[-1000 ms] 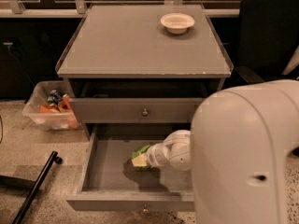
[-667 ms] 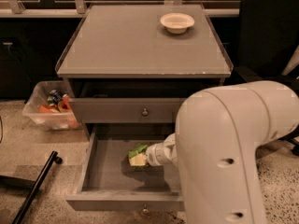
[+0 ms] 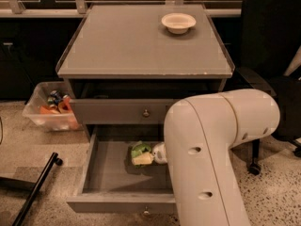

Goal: Place green rice chip bag into middle drawer

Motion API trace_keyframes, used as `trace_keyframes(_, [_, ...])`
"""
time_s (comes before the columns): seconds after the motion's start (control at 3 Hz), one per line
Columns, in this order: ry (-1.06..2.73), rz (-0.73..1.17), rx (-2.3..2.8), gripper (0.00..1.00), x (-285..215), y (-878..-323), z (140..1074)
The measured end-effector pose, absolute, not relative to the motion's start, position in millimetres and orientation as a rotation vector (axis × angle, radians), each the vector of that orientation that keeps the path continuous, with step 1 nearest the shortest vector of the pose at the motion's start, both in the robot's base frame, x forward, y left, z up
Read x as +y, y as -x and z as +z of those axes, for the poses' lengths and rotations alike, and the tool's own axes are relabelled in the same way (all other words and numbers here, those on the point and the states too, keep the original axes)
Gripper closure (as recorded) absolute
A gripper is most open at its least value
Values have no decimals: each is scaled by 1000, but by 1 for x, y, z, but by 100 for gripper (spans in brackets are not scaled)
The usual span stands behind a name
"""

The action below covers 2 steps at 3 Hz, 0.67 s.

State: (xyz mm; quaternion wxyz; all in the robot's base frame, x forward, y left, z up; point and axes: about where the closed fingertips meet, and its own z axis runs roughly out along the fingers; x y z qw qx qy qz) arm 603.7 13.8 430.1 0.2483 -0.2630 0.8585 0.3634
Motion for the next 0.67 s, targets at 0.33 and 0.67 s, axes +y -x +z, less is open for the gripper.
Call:
trace_keyframes(0.33, [769,1045,2279,0,28,-601,440])
trace_keyframes(0.67, [769,1045,2279,0,28,-601,440])
